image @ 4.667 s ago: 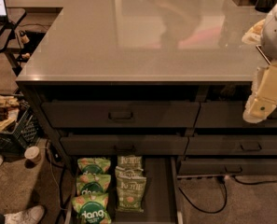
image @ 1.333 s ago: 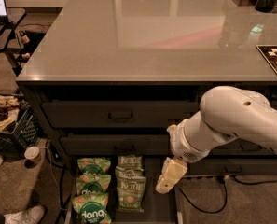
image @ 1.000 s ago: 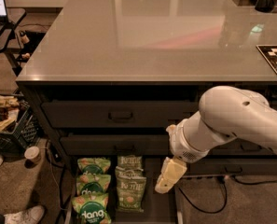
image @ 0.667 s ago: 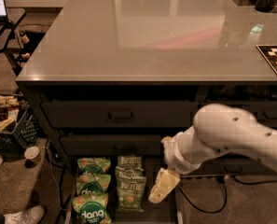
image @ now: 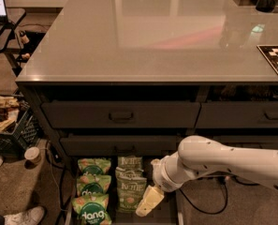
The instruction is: Pick green jalapeno chip bag from bottom drawer and place on counter
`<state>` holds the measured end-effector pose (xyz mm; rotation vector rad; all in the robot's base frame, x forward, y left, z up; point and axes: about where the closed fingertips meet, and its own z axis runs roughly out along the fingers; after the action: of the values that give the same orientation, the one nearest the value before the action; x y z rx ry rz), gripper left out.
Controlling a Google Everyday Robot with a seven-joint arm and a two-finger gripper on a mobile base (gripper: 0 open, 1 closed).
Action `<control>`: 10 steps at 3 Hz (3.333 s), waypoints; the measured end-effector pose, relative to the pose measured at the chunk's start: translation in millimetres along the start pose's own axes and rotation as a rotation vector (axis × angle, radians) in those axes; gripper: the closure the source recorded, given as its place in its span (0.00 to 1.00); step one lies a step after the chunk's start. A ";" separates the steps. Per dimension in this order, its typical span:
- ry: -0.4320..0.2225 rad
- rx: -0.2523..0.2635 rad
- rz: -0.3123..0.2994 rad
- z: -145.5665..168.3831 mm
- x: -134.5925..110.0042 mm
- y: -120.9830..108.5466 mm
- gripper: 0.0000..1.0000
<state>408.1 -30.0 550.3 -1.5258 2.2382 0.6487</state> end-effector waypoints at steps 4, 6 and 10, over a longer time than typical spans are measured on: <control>-0.125 0.047 -0.001 103.1 1.4 -43.0 0.00; -0.086 0.050 0.043 158.9 35.5 -82.0 0.00; -0.062 -0.005 0.123 227.7 62.4 -133.4 0.00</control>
Offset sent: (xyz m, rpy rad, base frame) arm 0.0079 0.0419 -0.0656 0.1282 -0.0687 -0.0484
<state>518.0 6.1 305.0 -1.3594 2.2986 0.7275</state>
